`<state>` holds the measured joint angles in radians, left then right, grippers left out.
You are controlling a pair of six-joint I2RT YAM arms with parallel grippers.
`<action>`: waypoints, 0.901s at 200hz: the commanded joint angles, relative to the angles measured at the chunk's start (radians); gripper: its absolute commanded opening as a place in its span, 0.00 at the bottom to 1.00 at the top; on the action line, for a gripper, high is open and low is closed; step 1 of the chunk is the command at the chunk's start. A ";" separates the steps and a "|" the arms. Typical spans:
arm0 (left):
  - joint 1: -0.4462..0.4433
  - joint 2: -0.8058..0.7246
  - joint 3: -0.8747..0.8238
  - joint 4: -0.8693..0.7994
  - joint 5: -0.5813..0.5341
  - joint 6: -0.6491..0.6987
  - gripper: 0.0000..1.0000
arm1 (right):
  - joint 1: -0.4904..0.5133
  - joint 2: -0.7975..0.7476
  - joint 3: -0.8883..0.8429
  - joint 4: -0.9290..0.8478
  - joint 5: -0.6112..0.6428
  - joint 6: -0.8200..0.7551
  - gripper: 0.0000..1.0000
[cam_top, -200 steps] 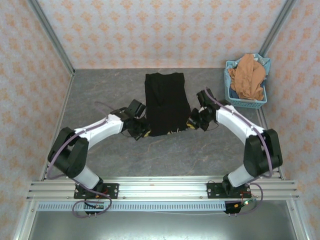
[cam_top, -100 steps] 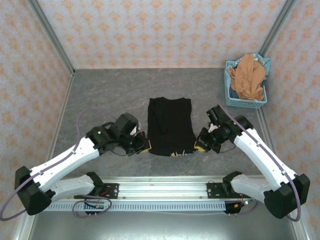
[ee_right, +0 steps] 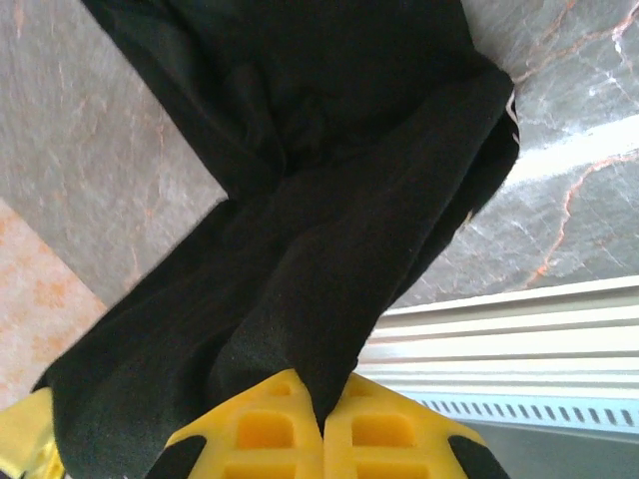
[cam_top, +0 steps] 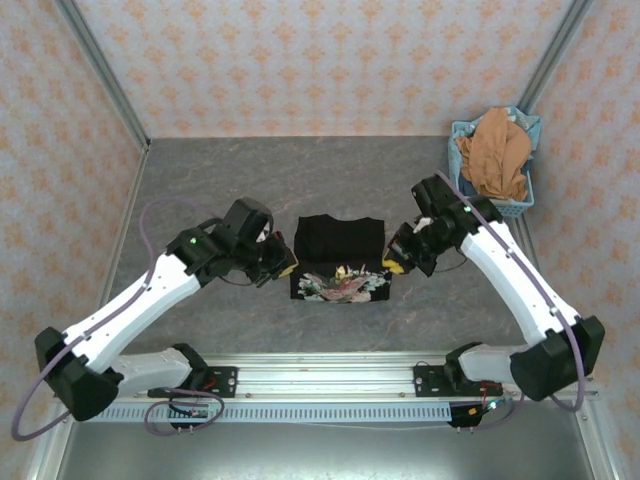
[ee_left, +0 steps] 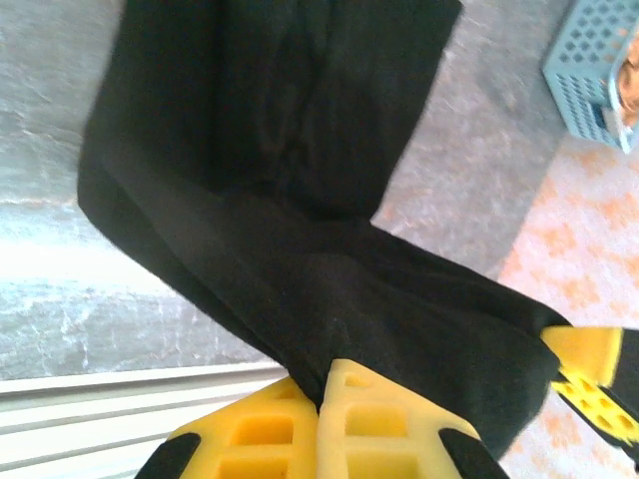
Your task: Fold and stack the t-shirts
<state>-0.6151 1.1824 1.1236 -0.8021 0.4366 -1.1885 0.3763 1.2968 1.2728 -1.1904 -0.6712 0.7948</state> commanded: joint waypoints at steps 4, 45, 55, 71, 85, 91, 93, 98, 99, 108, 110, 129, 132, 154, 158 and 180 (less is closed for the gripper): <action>0.063 0.067 0.061 -0.054 -0.011 -0.022 0.00 | -0.039 0.093 0.066 0.028 -0.048 0.106 0.00; 0.163 0.230 0.151 -0.003 0.009 0.027 0.00 | -0.105 0.248 0.132 0.100 -0.044 0.087 0.00; 0.176 0.298 0.199 -0.002 0.014 0.057 0.00 | -0.117 0.296 0.162 0.123 -0.039 0.083 0.00; 0.200 0.409 0.279 -0.022 0.007 0.101 0.00 | -0.136 0.389 0.221 0.136 -0.023 0.074 0.00; 0.229 0.505 0.325 0.009 0.001 0.116 0.00 | -0.148 0.476 0.269 0.171 -0.012 0.076 0.00; 0.241 0.547 0.344 0.033 0.002 0.118 0.00 | -0.152 0.514 0.287 0.192 -0.008 0.079 0.00; 0.247 0.557 0.351 0.041 0.003 0.119 0.00 | -0.153 0.528 0.293 0.199 -0.008 0.079 0.00; 0.259 0.598 0.372 0.057 0.002 0.122 0.00 | -0.156 0.561 0.311 0.215 -0.007 0.082 0.00; 0.261 0.606 0.377 0.060 0.001 0.123 0.00 | -0.157 0.569 0.315 0.217 -0.007 0.082 0.00; 0.277 0.680 0.430 0.070 -0.004 0.134 0.00 | -0.162 0.638 0.352 0.233 -0.002 0.084 0.07; 0.280 0.696 0.444 0.070 -0.005 0.138 0.00 | -0.163 0.653 0.361 0.235 -0.001 0.084 0.10; 0.302 0.857 0.575 0.040 -0.028 0.174 0.20 | -0.168 0.784 0.451 0.259 0.023 0.069 0.36; 0.303 0.871 0.589 0.044 -0.031 0.180 0.25 | -0.168 0.797 0.466 0.262 0.035 0.062 0.41; 0.296 0.870 0.640 0.074 -0.062 0.203 0.55 | -0.170 0.829 0.550 0.250 0.119 0.005 0.59; 0.292 0.853 0.639 0.073 -0.068 0.205 0.59 | -0.169 0.820 0.556 0.243 0.134 -0.001 0.61; 0.250 0.701 0.569 -0.001 -0.174 0.205 0.67 | -0.169 0.731 0.538 0.206 0.208 -0.037 0.67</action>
<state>-0.3187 2.0953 1.7073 -0.7448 0.3824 -1.0126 0.2104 2.1471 1.7763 -0.9398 -0.5846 0.8028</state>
